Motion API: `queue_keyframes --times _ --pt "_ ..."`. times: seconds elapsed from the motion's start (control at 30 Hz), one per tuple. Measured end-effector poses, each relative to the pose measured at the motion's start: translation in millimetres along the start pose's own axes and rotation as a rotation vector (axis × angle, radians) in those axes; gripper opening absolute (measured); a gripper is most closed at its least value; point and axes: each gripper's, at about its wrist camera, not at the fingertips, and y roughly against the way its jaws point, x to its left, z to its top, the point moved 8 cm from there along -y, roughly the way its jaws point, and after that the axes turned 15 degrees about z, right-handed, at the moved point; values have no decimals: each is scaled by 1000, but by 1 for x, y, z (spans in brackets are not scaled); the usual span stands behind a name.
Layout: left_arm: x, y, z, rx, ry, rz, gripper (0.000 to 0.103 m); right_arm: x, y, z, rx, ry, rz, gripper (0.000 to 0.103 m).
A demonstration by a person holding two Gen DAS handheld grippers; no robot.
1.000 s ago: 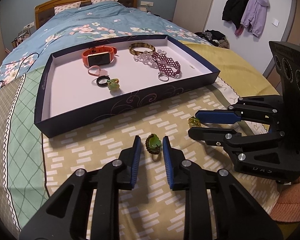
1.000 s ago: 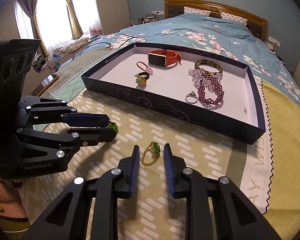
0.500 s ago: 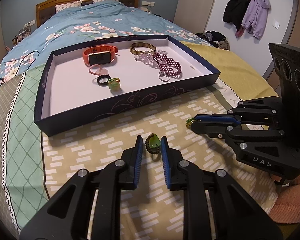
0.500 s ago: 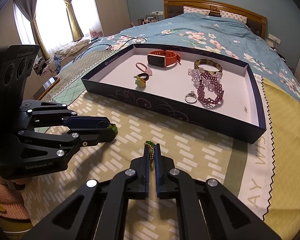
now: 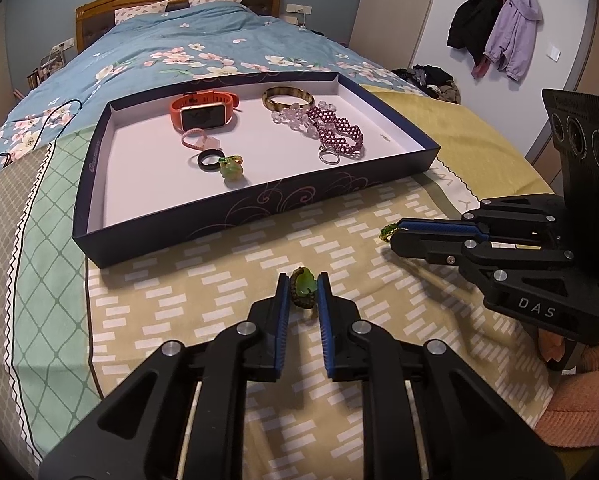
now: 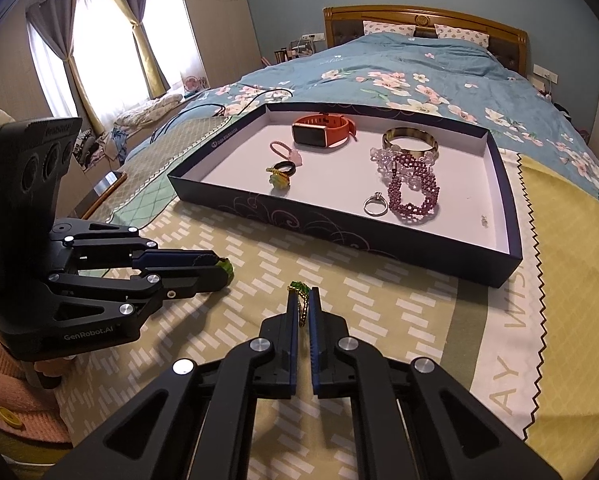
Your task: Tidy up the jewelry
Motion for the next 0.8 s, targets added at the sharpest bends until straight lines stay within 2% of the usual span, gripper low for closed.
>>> queue_keyframes --times 0.8 --pt "1 35 9 -85 33 4 14 -4 21 12 -95 -9 2 4"
